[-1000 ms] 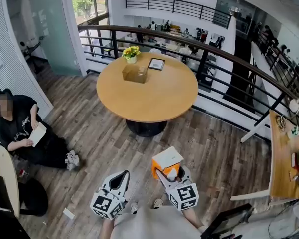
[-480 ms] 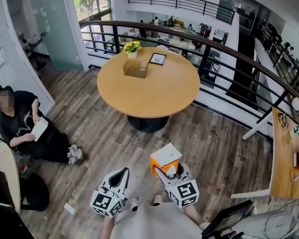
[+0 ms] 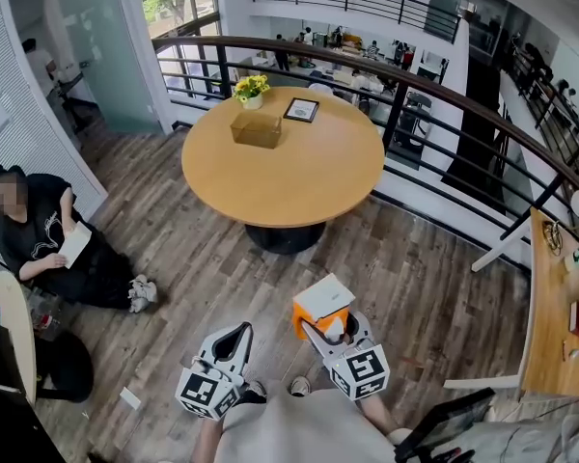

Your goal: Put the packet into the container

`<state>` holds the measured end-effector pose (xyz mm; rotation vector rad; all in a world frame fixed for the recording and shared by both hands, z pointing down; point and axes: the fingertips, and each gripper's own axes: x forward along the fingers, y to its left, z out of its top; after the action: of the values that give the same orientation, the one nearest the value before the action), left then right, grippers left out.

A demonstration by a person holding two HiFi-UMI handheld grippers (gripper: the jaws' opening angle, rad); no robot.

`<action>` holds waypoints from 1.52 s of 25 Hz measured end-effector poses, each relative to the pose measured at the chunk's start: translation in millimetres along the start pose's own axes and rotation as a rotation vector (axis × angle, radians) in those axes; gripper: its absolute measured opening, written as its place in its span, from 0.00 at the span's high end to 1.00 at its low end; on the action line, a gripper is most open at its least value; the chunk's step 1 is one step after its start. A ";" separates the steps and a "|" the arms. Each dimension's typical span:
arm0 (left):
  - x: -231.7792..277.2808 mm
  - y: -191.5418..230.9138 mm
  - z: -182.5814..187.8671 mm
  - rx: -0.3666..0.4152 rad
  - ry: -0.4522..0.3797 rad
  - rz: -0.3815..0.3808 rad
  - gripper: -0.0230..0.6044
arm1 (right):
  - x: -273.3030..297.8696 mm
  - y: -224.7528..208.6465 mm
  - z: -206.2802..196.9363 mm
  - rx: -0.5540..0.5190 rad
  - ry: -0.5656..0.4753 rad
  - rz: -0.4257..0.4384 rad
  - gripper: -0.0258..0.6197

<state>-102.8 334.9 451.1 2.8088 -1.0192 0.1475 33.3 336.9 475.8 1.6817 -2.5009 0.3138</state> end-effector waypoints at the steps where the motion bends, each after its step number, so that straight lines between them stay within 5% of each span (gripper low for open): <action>1: 1.4 -3.1 -1.9 0.000 0.003 0.002 0.96 | -1.8 -3.2 -1.2 -0.002 0.002 0.002 0.50; 14: 41.7 23.9 -6.9 -0.024 0.031 -0.004 0.96 | 31.7 -35.4 -1.6 0.026 0.017 -0.016 0.51; 25: 112.3 104.2 28.6 -0.016 -0.002 -0.107 0.96 | 114.9 -65.7 42.9 0.003 -0.001 -0.106 0.50; 38: 143.3 189.7 36.0 -0.041 0.015 -0.123 0.96 | 197.8 -65.1 54.3 0.013 0.033 -0.133 0.50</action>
<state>-113.9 94.8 456.4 2.8184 -0.8331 0.1319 19.7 122.3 470.9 1.8209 -2.3551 0.3421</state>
